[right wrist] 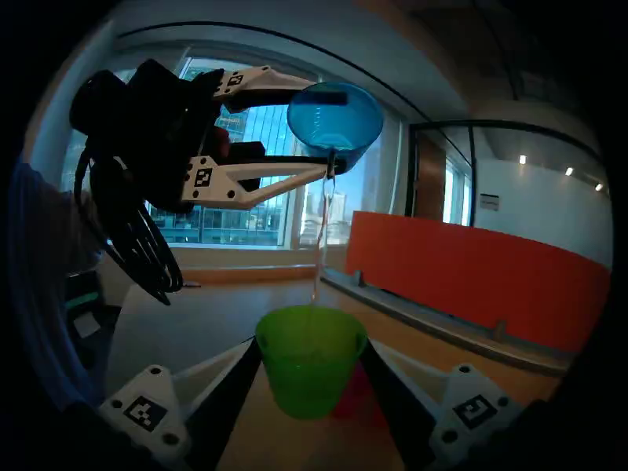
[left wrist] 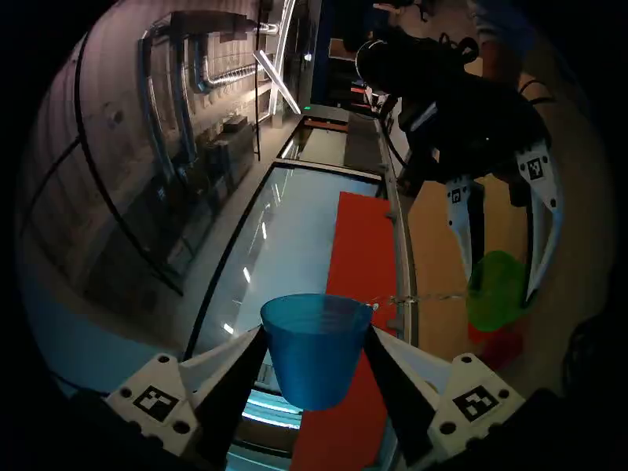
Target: Pour water
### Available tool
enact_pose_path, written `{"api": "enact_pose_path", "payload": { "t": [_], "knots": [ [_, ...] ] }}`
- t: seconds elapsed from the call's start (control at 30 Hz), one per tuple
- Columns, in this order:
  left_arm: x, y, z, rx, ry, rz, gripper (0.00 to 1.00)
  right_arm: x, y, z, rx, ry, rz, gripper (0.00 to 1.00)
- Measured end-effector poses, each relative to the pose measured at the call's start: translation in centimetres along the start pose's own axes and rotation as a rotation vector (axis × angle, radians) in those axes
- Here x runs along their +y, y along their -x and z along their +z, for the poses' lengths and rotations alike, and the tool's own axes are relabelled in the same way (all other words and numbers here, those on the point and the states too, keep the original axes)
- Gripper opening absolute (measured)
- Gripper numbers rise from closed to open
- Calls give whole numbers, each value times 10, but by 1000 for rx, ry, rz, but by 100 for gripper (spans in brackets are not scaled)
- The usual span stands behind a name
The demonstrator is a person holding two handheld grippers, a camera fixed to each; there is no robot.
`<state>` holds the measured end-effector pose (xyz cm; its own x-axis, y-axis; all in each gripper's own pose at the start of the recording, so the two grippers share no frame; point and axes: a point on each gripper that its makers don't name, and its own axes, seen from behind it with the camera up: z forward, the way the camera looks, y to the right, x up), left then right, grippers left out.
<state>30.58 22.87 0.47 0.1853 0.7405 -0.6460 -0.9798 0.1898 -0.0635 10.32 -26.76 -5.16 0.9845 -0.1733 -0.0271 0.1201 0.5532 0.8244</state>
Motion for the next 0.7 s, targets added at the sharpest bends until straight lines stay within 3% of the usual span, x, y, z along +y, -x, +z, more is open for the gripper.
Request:
{"api": "enact_pose_path", "payload": {
  "t": [0.7],
  "knots": [
    [-8,-4,5,8,-16,93,85,2,1,1,0,5,2,90]
  ]
}}
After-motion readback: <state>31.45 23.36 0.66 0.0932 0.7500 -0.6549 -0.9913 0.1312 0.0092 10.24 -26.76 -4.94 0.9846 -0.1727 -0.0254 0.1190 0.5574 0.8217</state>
